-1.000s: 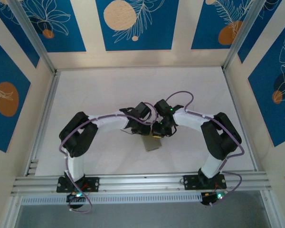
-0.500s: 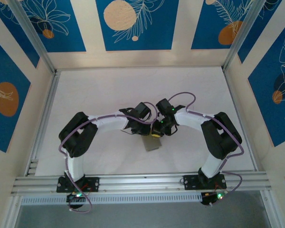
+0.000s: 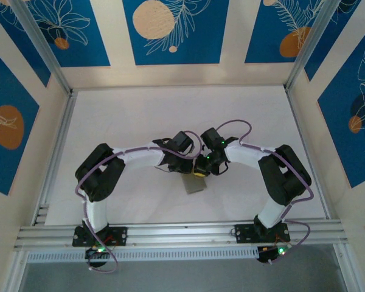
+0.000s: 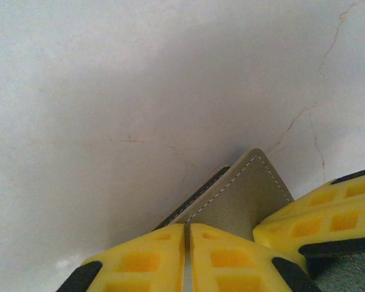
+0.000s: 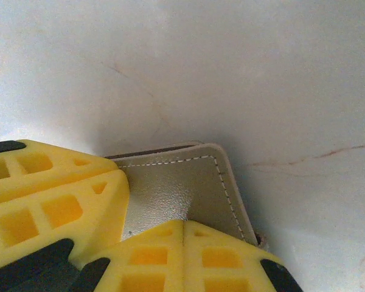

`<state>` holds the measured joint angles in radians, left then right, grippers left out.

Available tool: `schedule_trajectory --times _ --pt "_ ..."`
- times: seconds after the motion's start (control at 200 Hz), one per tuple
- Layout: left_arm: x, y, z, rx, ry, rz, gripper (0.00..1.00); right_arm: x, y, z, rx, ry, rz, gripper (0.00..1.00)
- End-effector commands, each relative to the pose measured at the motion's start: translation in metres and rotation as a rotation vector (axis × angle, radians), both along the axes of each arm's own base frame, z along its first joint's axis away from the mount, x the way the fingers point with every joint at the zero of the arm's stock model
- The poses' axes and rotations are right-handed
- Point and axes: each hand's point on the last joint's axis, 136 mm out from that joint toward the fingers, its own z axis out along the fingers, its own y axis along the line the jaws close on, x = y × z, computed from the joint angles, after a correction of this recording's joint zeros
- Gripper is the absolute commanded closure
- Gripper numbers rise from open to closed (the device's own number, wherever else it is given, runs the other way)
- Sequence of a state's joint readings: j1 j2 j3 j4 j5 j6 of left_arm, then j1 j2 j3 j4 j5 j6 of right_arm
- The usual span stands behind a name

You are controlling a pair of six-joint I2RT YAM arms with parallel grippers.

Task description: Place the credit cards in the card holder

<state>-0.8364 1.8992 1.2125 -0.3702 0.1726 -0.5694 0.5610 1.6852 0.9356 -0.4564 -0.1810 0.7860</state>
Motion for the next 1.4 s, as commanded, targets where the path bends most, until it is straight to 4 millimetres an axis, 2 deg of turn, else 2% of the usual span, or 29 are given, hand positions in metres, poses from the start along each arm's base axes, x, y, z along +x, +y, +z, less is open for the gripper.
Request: schedule_trajectory --times 0.0,0.34,0.59,1.05,1.396 --pt "-0.020 0.001 -0.018 0.029 0.052 -0.030 0.89 -0.013 0.009 0.002 0.058 0.050 0.021 1.00" --pt "-0.020 0.000 -0.019 0.032 0.052 -0.032 0.89 -0.023 0.000 -0.001 0.030 0.056 0.027 1.00" --pt "-0.020 0.000 -0.018 0.032 0.051 -0.032 0.89 -0.031 -0.007 -0.013 -0.073 0.041 0.044 1.00" --pt "-0.020 0.001 -0.017 0.037 0.049 -0.031 0.89 -0.055 -0.020 -0.029 -0.250 -0.118 0.003 1.00" --pt "-0.022 0.002 -0.021 0.027 0.066 -0.011 0.89 -0.071 -0.023 -0.049 -0.306 -0.106 -0.025 1.00"
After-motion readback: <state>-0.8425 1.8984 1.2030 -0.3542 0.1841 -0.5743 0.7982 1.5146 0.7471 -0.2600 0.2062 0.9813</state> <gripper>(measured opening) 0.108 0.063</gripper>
